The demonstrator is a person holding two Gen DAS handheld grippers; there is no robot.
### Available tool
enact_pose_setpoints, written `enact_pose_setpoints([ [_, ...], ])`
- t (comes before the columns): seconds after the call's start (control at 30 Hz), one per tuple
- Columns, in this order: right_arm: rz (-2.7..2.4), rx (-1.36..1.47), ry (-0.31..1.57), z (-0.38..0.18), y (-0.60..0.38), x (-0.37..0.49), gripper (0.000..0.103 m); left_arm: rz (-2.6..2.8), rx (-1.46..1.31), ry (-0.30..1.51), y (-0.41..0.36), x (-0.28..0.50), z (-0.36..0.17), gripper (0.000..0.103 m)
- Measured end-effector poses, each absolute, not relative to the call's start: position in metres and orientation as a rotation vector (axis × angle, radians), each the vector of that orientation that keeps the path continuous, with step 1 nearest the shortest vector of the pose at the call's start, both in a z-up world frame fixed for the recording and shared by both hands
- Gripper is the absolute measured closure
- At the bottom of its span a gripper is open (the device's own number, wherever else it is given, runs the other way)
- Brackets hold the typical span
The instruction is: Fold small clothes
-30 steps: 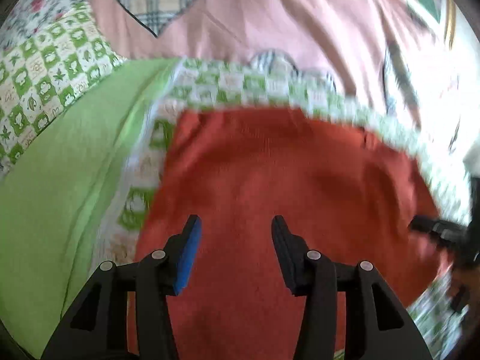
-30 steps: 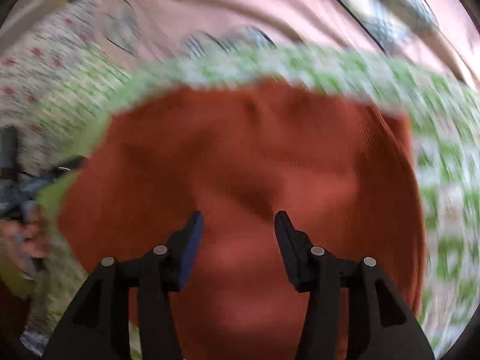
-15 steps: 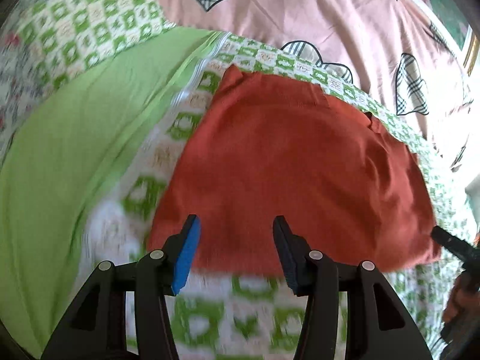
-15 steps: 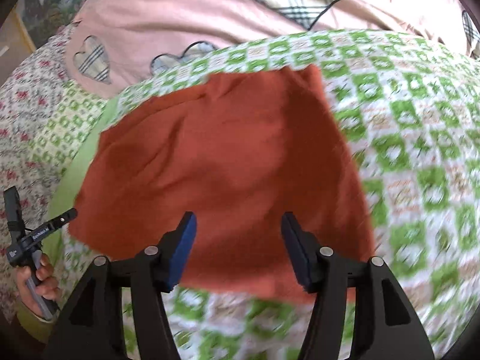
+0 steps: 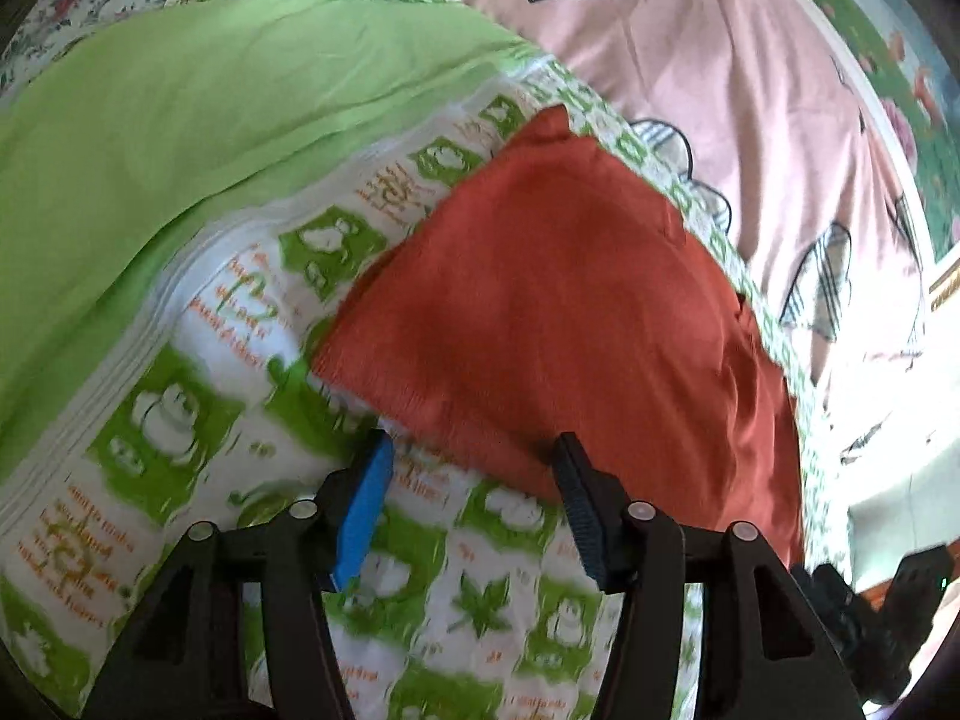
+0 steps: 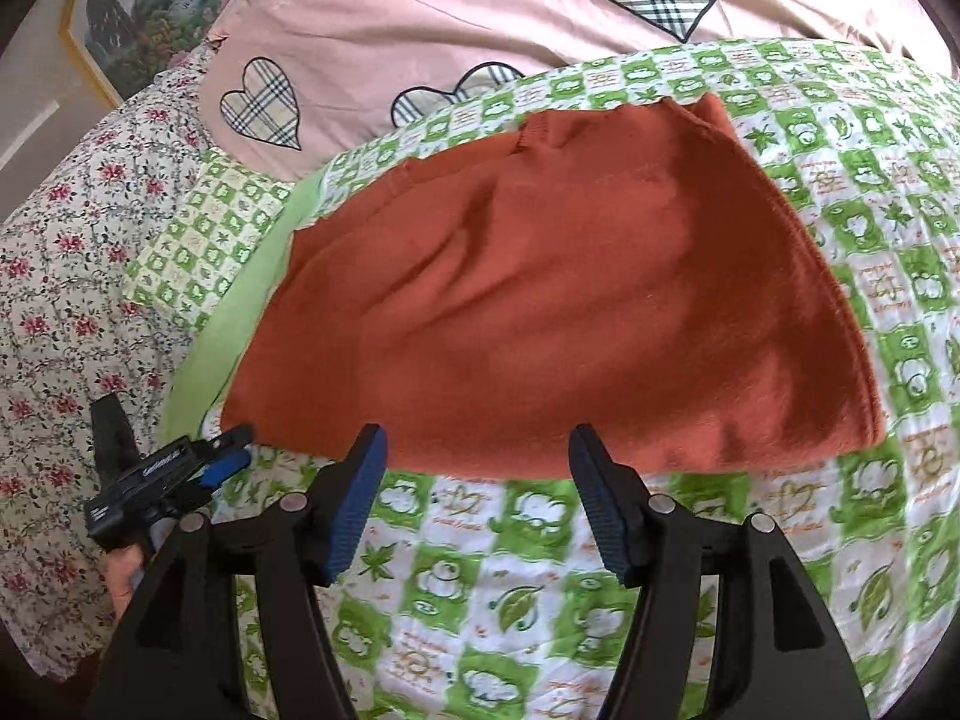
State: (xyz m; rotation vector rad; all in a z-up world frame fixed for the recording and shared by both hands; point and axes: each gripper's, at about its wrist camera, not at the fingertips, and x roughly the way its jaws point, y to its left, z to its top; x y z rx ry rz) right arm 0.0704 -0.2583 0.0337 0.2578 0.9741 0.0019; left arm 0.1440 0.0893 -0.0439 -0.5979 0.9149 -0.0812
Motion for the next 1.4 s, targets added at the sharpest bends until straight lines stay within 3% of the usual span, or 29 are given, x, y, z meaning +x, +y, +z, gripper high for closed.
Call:
enact_pose_setpoints([
  [0.2,0.021,0.253,0.989,0.027,-0.253,0.076,0.039,-0.027,-0.624,0.870,0.091,0.175,-0.043,0.048],
  [0.27,0.022,0.252,0.996,0.025,-0.254,0.078,0.039,-0.018,-0.616,0.861,0.092,0.184,-0.042,0.066],
  [0.3,0.020,0.254,1.000,0.024,-0.255,0.080,0.039,-0.025,-0.613,0.862,0.092,0.188,-0.041,0.081],
  [0.4,0.017,0.260,0.999,0.024,-0.262,0.084,0.039,-0.036,-0.583,0.862,0.088,0.195,-0.035,0.092],
  [0.77,0.015,0.311,0.947,0.046,-0.308,0.099,0.039,-0.297,-0.308,0.726,-0.034,0.171,0.043,0.098],
  [1.03,0.025,0.356,0.965,0.050,-0.342,0.126,0.039,-0.479,-0.112,0.808,-0.141,0.160,0.003,0.098],
  [1.17,0.089,0.383,1.020,0.035,-0.337,0.153,0.039,-0.482,-0.093,0.844,-0.148,0.159,-0.020,0.098],
  [1.4,0.250,0.422,1.129,-0.002,-0.297,0.214,0.039,-0.522,-0.175,0.793,-0.120,0.147,-0.001,0.098],
])
